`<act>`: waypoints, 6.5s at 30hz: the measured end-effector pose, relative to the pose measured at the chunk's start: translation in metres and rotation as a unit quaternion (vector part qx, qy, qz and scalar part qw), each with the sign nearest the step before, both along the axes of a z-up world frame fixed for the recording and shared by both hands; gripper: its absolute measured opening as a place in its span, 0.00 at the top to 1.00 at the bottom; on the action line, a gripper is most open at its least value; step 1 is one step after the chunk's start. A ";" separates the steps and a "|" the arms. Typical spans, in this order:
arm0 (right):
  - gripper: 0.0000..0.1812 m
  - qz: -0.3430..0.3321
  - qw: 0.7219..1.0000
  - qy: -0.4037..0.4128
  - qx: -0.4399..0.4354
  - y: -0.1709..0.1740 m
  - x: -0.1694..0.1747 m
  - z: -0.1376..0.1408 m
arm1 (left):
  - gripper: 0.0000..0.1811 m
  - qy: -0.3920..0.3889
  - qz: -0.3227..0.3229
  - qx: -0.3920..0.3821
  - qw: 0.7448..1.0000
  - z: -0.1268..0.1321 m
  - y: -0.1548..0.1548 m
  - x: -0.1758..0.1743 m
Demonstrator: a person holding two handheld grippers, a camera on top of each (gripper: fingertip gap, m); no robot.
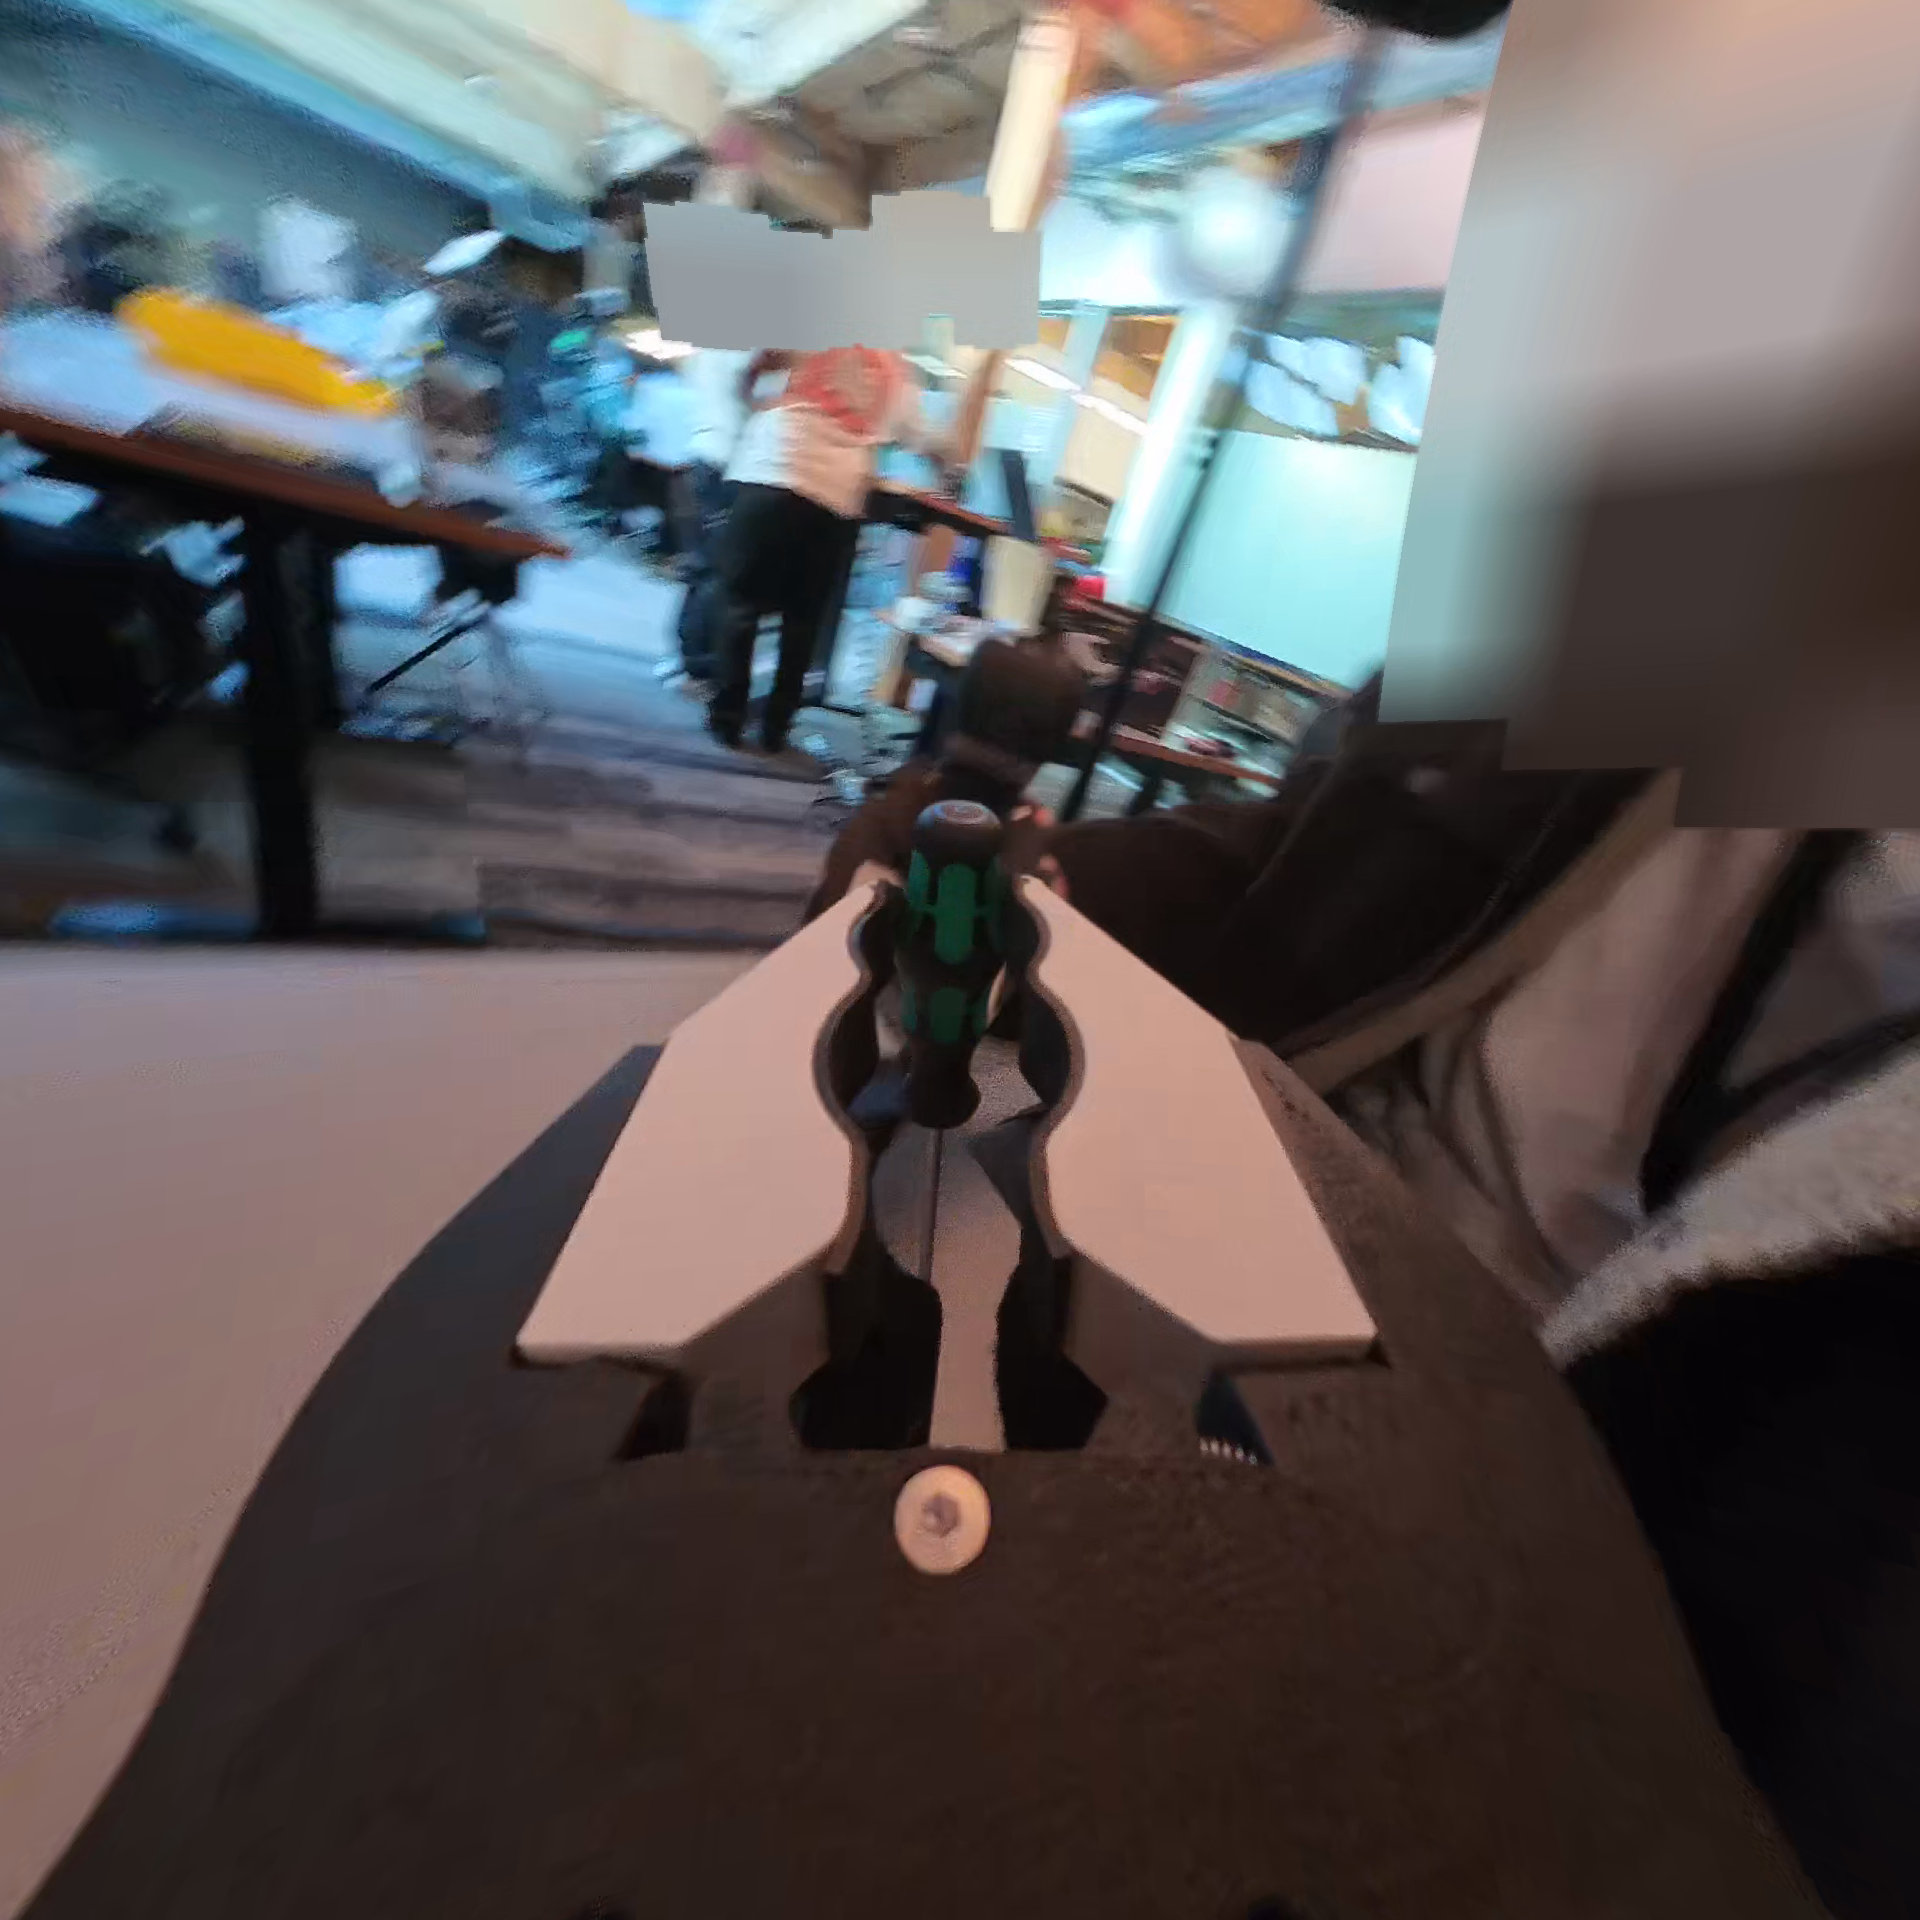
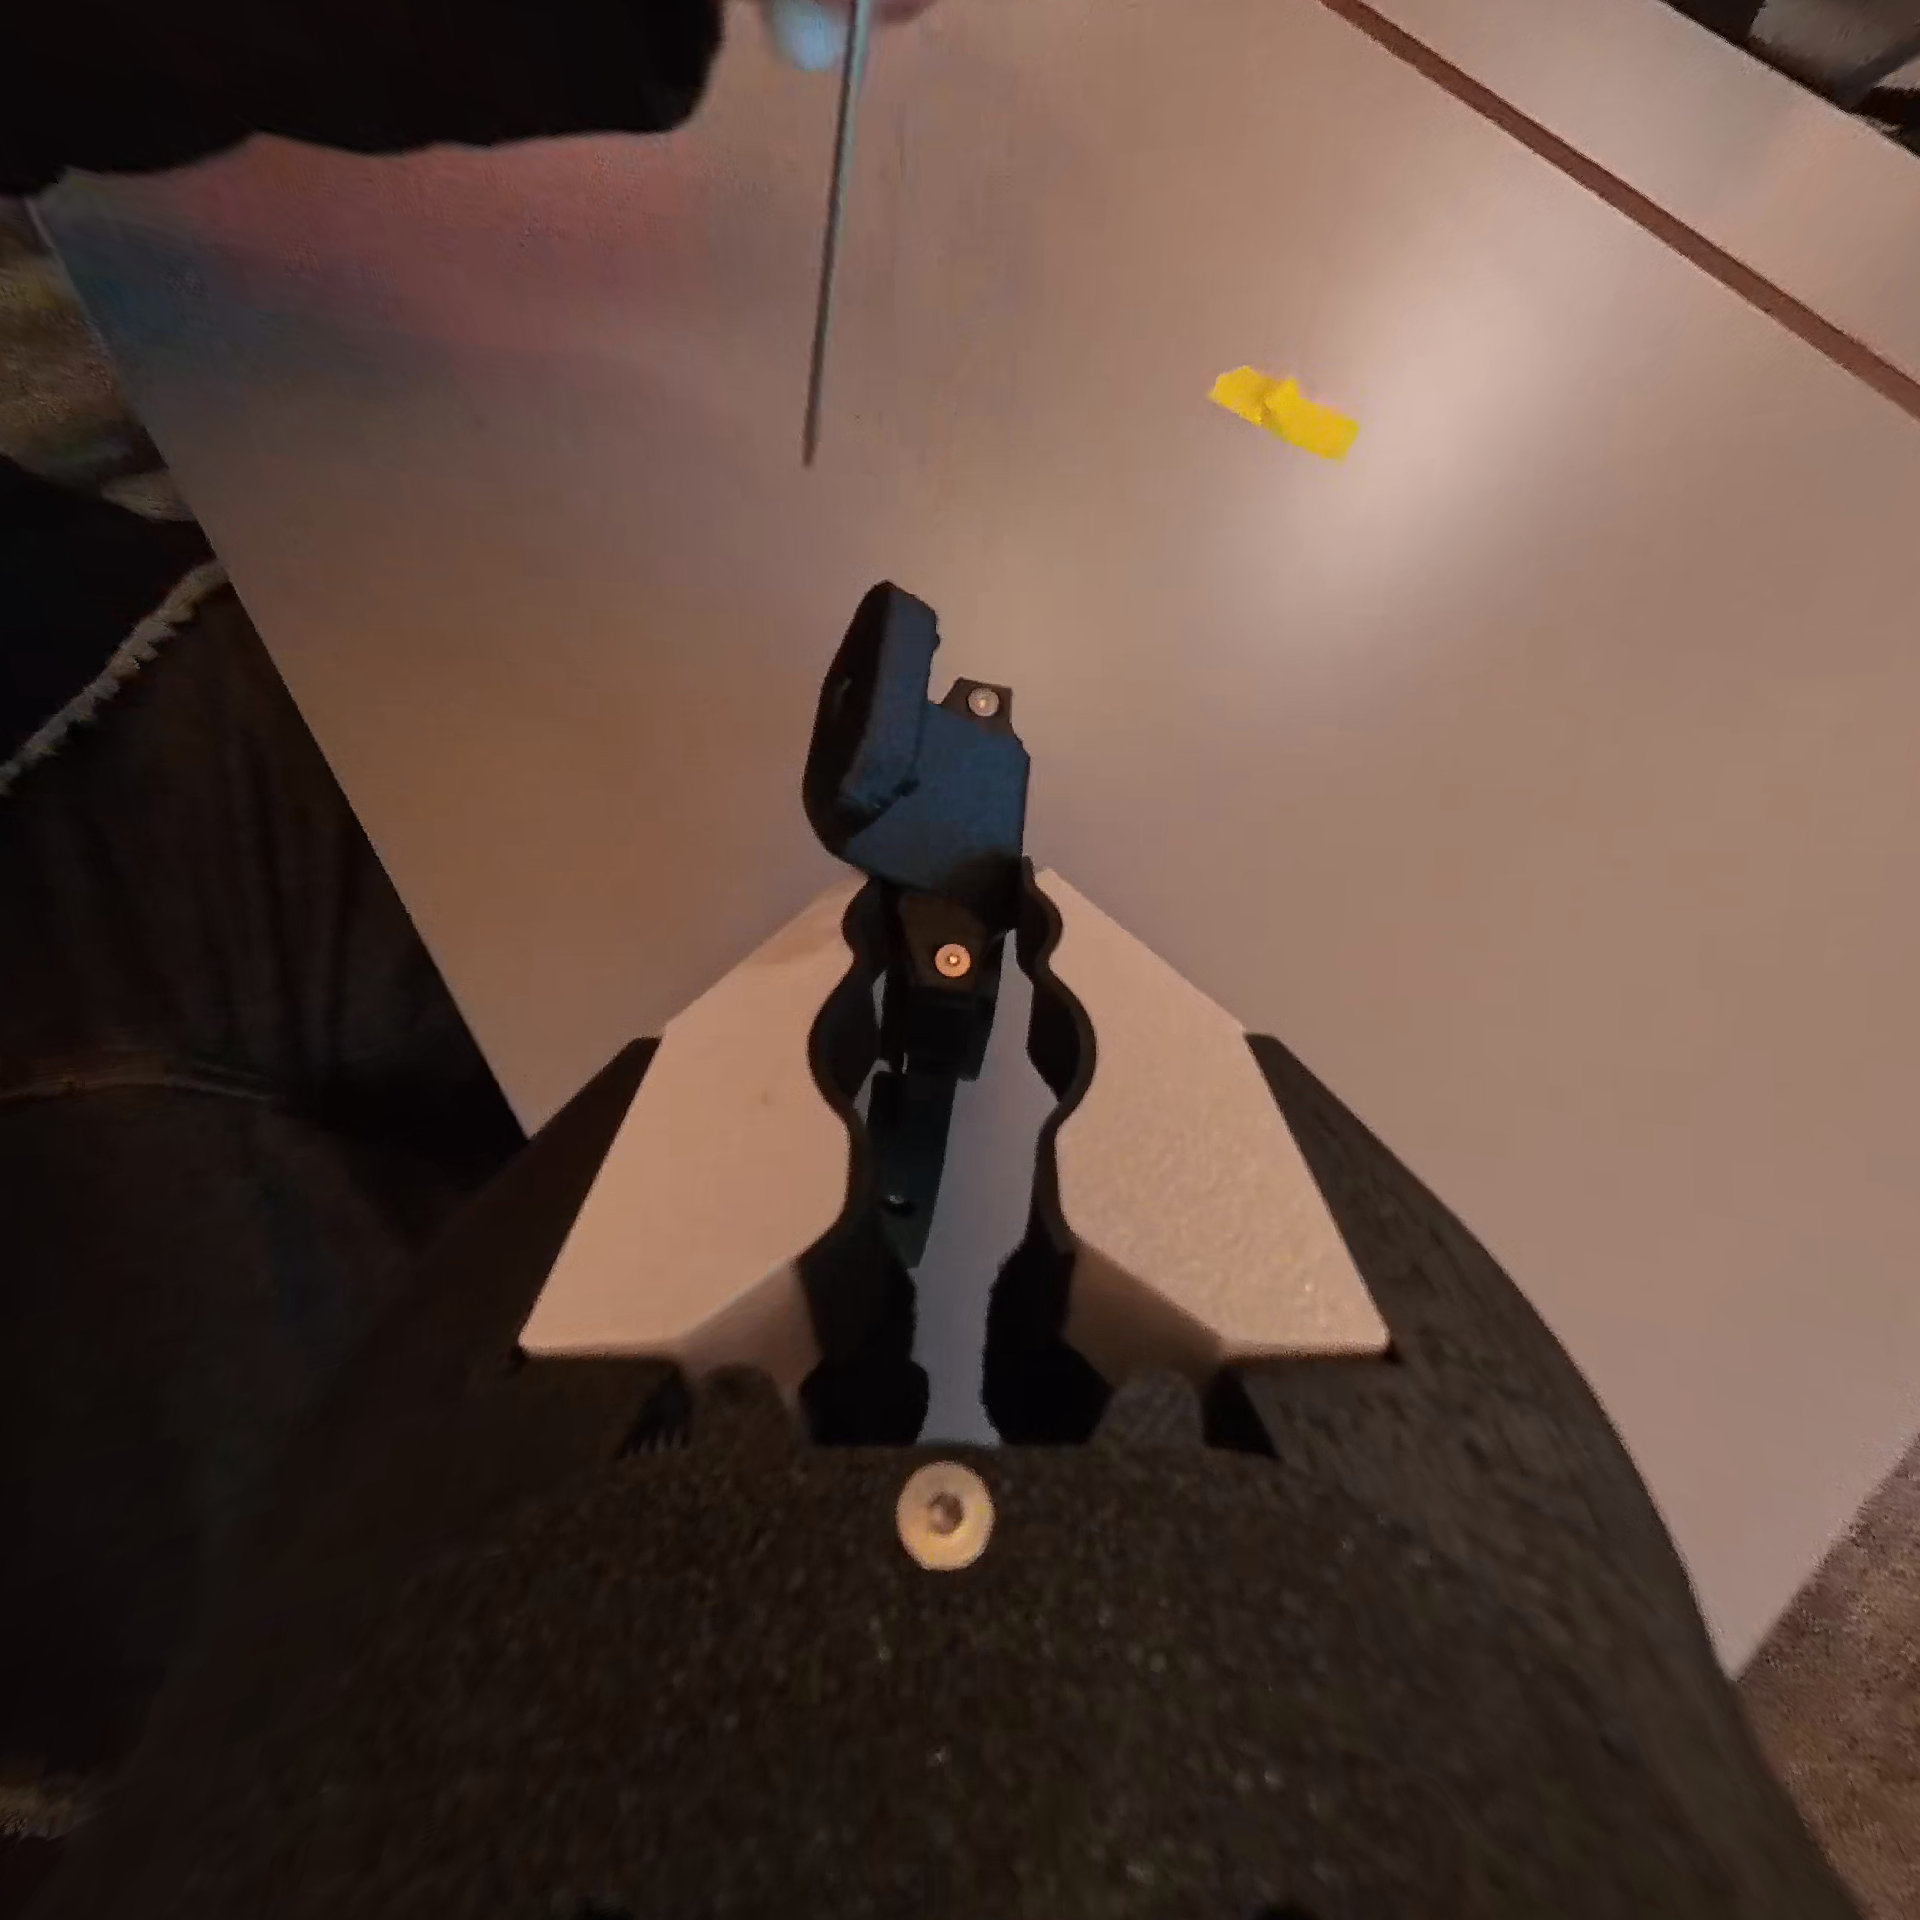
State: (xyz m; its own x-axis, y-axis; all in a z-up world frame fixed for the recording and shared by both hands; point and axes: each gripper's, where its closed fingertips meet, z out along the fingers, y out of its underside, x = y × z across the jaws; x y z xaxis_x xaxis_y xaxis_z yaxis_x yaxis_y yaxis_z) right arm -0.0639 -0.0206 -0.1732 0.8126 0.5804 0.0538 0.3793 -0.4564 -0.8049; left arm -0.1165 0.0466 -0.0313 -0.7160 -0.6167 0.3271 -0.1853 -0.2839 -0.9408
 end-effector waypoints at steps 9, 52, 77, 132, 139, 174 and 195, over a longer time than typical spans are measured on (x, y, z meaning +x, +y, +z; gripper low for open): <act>0.88 0.009 0.989 0.149 -0.005 0.005 -0.034 0.024 | 0.89 0.249 0.117 -0.107 0.955 -0.119 0.028 -0.056; 0.88 0.198 0.895 0.392 0.073 -0.002 -0.171 0.197 | 0.87 -0.216 0.335 -0.314 0.862 0.055 -0.063 -0.136; 0.70 0.162 0.962 0.216 -0.032 0.008 -0.126 0.086 | 0.88 -0.250 0.278 -0.333 0.866 0.065 -0.034 -0.182; 0.88 0.406 0.849 -0.287 0.179 0.004 -0.110 0.197 | 0.88 -0.007 0.198 -0.276 0.941 0.011 -0.046 -0.165; 0.89 0.408 0.845 -0.294 0.182 0.004 -0.109 0.193 | 0.88 -0.001 0.195 -0.271 0.943 0.009 -0.048 -0.163; 0.89 0.412 0.846 -0.288 0.180 0.000 -0.109 0.197 | 0.88 0.001 0.188 -0.269 0.945 0.009 -0.052 -0.163; 0.89 0.391 0.898 -0.142 0.141 -0.002 -0.108 0.144 | 0.88 0.127 0.158 -0.254 0.946 -0.025 -0.053 -0.170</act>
